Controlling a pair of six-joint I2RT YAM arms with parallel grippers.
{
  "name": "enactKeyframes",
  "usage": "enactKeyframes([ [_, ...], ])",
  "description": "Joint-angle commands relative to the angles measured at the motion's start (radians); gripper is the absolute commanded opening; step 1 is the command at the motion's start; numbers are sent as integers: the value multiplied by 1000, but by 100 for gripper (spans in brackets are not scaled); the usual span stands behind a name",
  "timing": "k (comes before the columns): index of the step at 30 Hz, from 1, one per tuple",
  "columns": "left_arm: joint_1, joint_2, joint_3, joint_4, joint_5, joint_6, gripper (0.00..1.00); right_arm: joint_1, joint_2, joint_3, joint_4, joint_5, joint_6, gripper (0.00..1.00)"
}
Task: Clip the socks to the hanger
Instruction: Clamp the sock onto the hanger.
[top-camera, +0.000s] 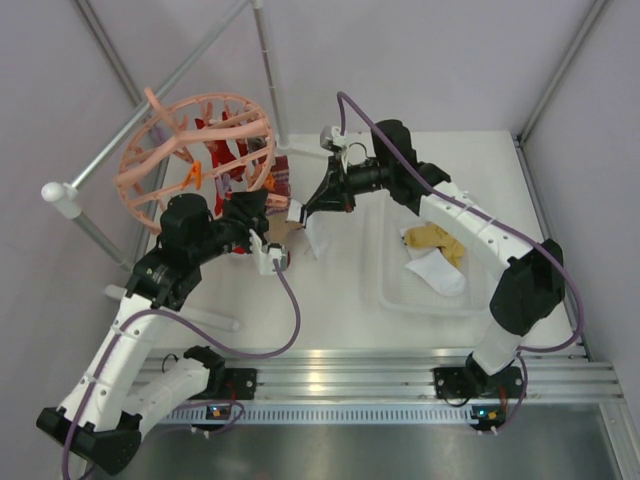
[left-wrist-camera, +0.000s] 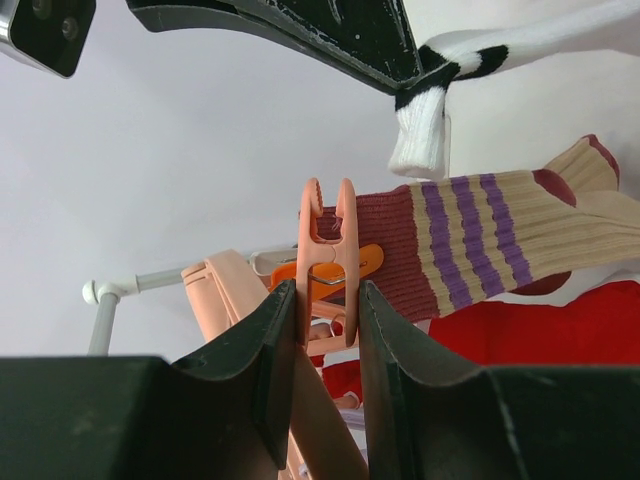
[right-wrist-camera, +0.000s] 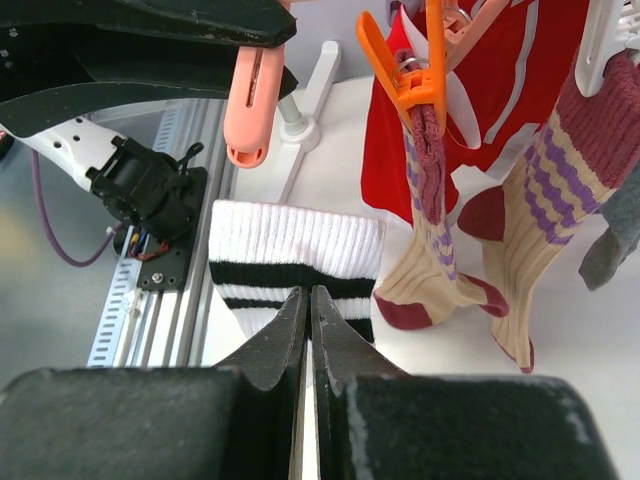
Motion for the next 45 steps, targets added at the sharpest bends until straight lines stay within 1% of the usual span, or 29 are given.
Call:
enactKeyframes([
  [1,-7,10,-19,6,56,14,0,3,-48,24,21,-24,-10,0],
  [11,-7,16,-16,-30,64,76,0,4,-51,38,34,-25,7,0],
  [17,-7,7,-37,-22,59,113,0,4,-35,66,58,-27,33,0],
  [38,-7,7,-34,-8,76,93,0,26,12,109,81,-16,55,0],
  [45,-7,6,-41,-8,87,93,0,47,31,138,46,-4,21,0],
])
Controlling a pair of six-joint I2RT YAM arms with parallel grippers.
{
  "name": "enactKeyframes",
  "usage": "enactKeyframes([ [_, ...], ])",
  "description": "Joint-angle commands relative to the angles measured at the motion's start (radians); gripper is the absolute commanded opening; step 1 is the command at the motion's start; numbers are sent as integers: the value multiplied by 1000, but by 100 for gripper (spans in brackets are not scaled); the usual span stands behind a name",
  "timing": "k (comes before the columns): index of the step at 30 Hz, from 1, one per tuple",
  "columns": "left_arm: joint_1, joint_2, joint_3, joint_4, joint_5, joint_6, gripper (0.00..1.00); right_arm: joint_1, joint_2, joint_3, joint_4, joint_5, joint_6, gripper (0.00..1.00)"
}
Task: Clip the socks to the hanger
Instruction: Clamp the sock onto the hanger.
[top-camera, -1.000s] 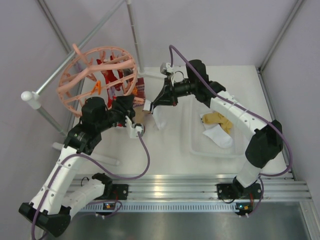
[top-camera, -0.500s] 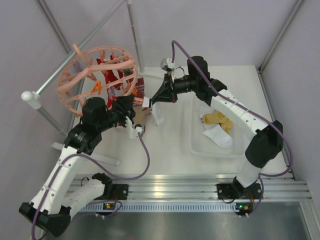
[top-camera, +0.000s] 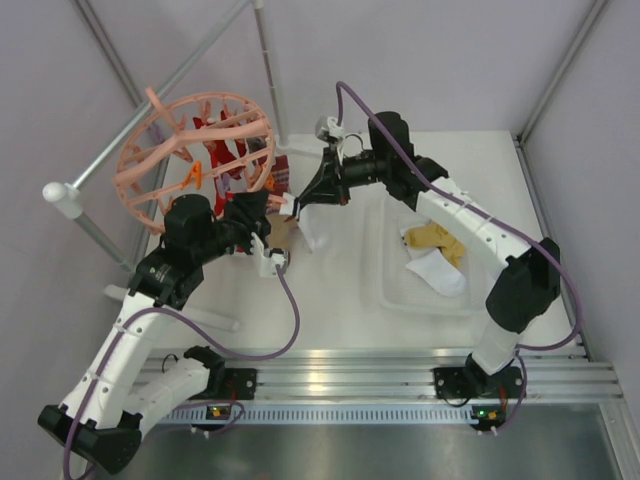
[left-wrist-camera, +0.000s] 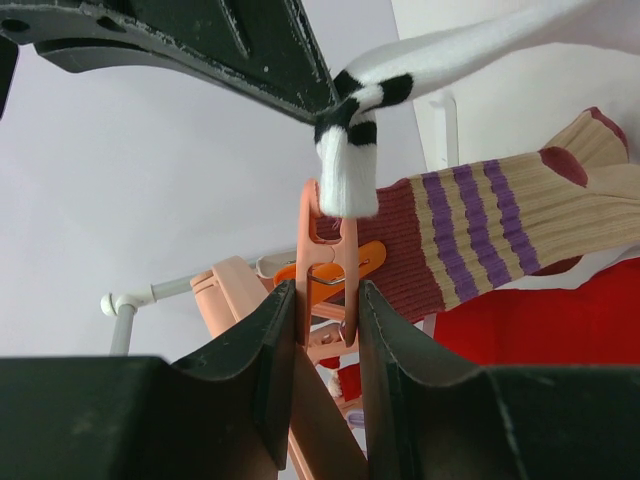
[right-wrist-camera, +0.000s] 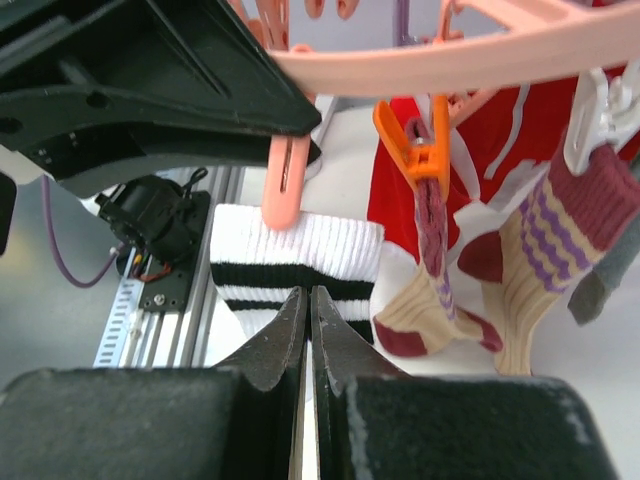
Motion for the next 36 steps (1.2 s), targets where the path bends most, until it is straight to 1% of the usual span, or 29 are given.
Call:
enactKeyframes([
  [1,-7,-2,-20,-8,100,-19,0,35,13,76,18,-4,-35,0],
  [6,-7,-7,-21,-14,102,-16,0,44,26,91,-6,7,-52,0],
  [17,-7,-13,-35,-6,105,-18,0,52,35,113,15,12,-37,0],
  [19,-7,-17,-36,-5,107,-24,7,52,33,108,15,15,-37,0],
  [20,-7,-22,-38,-3,107,-24,17,52,32,108,15,15,-37,0],
  [22,-7,-27,-44,0,107,-24,26,52,33,107,17,15,-37,0],
  [23,-7,-30,-43,0,108,-25,35,50,30,105,17,15,-37,0],
  [27,-7,-34,-43,3,110,-38,45,52,32,107,26,16,-30,0],
  [31,-7,-45,-46,8,114,-55,50,52,32,105,35,15,-24,0],
  [34,-7,-60,-43,9,128,-82,57,50,32,102,37,16,-26,0],
  [36,-7,-74,-36,3,140,-100,60,50,32,99,40,16,-27,0],
])
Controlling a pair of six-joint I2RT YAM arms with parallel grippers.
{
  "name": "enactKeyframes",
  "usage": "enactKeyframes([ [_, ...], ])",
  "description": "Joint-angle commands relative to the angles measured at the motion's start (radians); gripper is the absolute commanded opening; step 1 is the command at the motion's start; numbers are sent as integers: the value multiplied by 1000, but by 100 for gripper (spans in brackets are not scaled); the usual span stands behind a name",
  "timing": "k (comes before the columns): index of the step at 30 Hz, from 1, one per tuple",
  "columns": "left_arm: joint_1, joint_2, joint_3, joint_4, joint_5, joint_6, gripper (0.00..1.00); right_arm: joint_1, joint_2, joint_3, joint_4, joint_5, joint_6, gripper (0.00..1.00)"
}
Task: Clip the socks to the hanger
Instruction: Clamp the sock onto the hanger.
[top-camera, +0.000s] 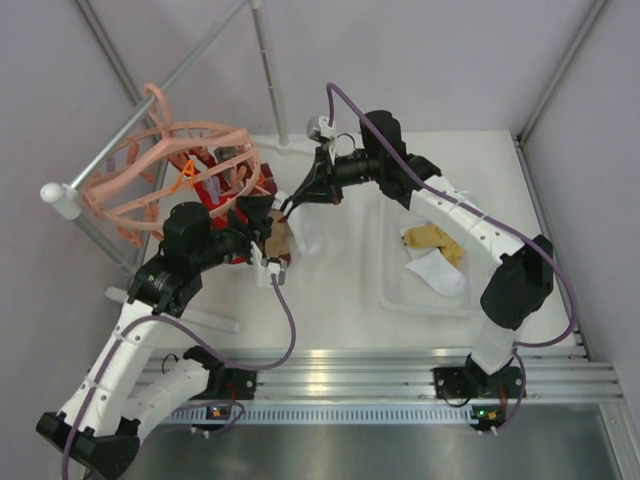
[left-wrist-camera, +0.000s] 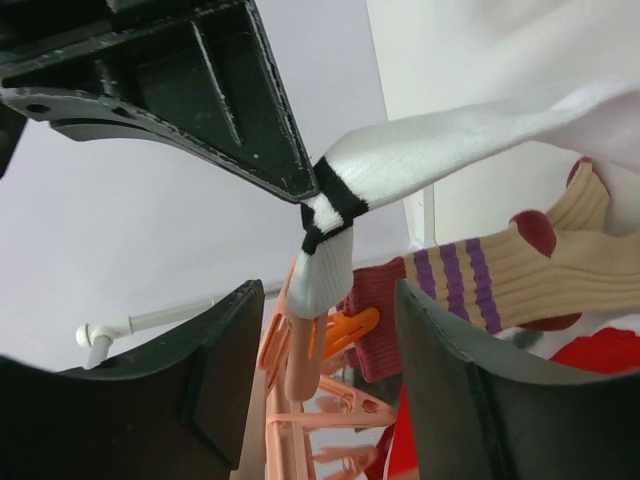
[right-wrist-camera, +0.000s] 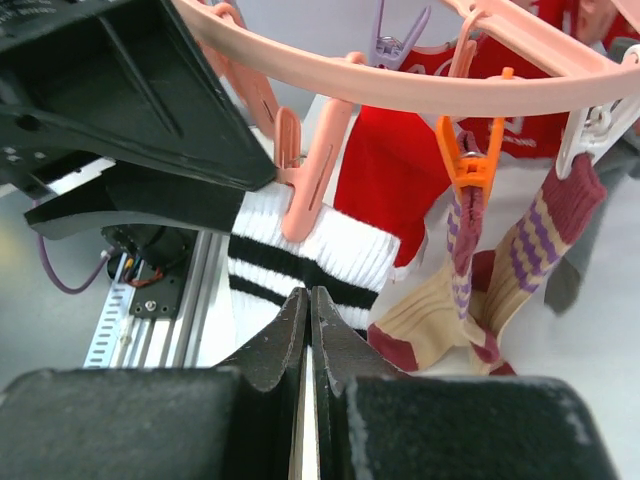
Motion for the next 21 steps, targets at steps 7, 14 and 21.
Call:
enactKeyframes([
  [7,-2,-116,17,-22,129,-210,64,9,2,45,81,13,13,0],
  [14,-2,-162,55,24,80,-670,65,1,8,42,109,24,44,0],
  [21,-2,-144,118,75,-98,-1105,62,-6,11,27,124,41,58,0],
])
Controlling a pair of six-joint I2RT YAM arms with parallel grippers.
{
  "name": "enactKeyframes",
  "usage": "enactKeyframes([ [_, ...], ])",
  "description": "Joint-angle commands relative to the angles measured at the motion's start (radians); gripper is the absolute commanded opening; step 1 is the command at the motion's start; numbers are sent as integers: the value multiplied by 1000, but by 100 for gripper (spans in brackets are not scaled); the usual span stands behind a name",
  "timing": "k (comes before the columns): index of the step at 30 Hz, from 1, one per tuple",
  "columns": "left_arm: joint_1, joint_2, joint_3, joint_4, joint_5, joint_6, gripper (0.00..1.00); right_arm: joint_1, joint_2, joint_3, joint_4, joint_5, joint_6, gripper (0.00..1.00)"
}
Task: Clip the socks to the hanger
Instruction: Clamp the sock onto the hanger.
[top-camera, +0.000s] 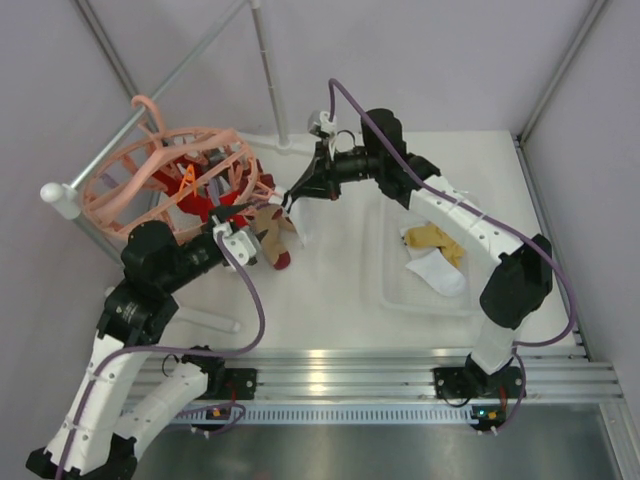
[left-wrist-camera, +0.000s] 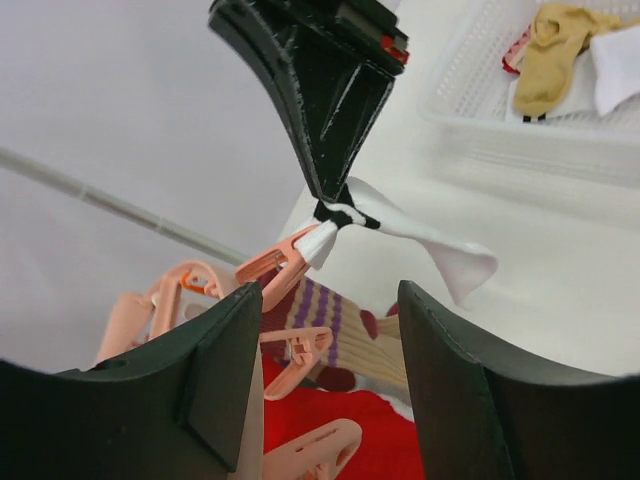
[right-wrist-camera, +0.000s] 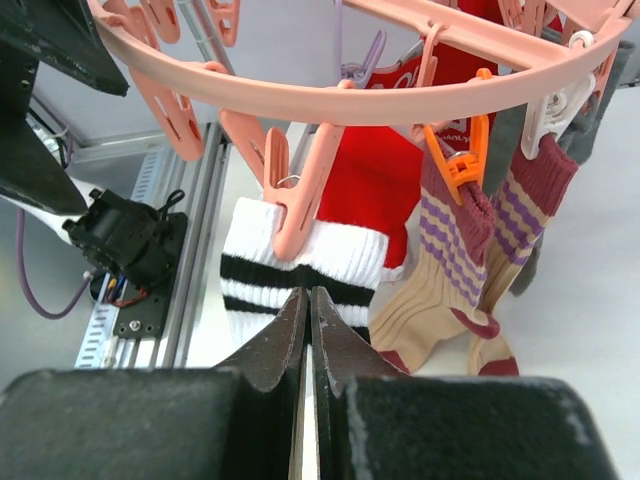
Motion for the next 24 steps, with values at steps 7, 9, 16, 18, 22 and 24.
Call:
enactKeyframes([
  [7,-2,90,204,33,-236,-626,56,-9,-8,-16,138,94,38,0],
  [9,-2,98,227,28,-239,-663,56,-9,-12,-33,154,114,70,7],
  [16,-2,112,266,4,-336,-688,53,-9,-48,-87,216,212,67,29],
  [18,-2,117,280,-13,-339,-692,52,-11,-61,-113,239,223,74,36],
  [22,-2,114,307,-50,-359,-694,52,-8,-116,-165,305,202,134,46],
  [24,0,107,307,-50,-357,-711,52,10,-139,-205,363,187,156,48],
])
